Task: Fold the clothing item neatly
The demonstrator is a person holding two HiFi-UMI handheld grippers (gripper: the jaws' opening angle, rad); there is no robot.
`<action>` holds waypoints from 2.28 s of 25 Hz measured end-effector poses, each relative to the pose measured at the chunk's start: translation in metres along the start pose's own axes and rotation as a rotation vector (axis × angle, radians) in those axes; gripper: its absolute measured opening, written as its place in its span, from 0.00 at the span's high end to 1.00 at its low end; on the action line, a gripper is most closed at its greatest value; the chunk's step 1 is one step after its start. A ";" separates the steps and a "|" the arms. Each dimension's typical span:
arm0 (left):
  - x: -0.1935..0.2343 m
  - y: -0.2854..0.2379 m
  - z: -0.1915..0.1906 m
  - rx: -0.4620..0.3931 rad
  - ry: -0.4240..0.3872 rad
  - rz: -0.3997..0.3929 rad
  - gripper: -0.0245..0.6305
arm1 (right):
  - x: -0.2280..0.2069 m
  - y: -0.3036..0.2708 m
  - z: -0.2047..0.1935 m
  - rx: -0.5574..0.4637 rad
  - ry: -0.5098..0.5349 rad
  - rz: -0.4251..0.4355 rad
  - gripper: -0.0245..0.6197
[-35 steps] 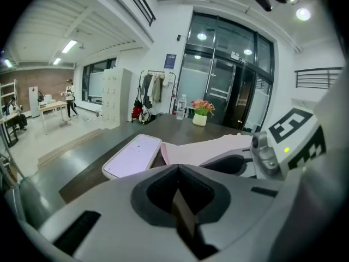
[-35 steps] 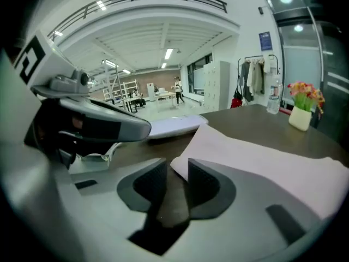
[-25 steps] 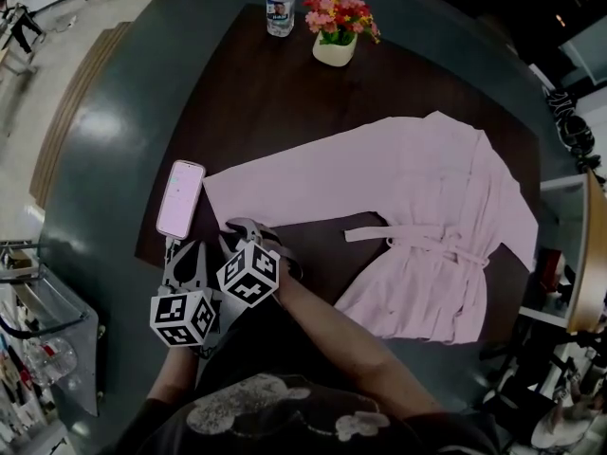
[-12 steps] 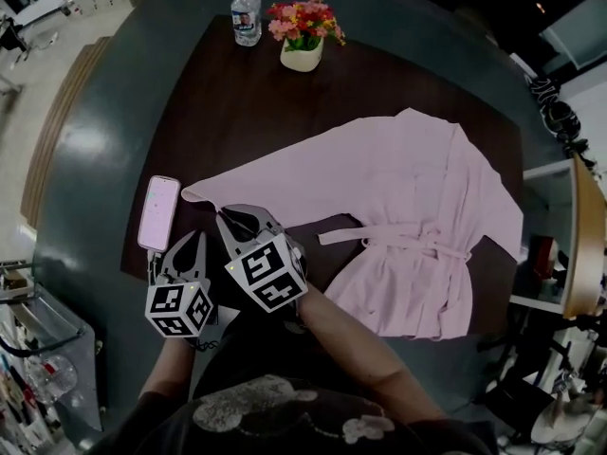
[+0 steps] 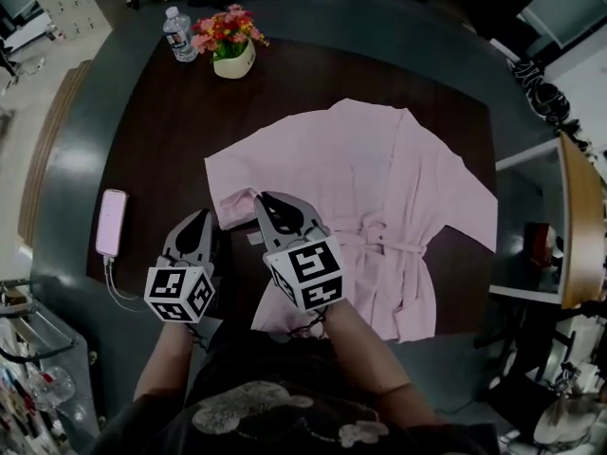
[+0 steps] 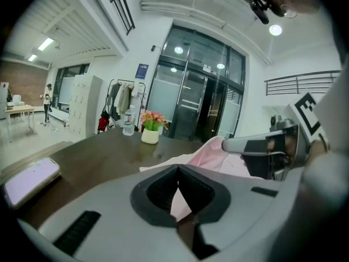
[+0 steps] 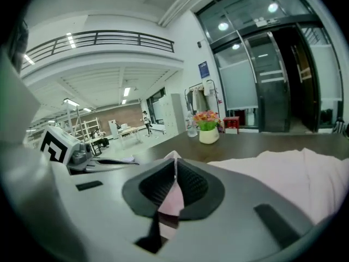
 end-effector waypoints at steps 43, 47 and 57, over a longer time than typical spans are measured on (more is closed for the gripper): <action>-0.172 -0.133 -0.047 0.178 -0.078 -0.007 0.95 | -0.269 0.165 -0.144 0.290 0.147 -0.300 0.77; -0.168 -0.141 -0.056 0.208 -0.074 0.016 0.95 | -0.276 0.137 -0.152 0.403 0.280 -0.385 0.77; -0.157 -0.145 -0.061 0.230 -0.059 0.038 0.95 | -0.378 0.180 -0.124 0.326 0.142 -0.704 0.94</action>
Point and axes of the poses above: the fingertips, and each gripper's own axes: y backward along the fingers, x to its left, z out of its top, the point moved 3 cm from there along y, backward along the fingers, and after that the axes turned 4 degrees about x, right-handed, at the moved point
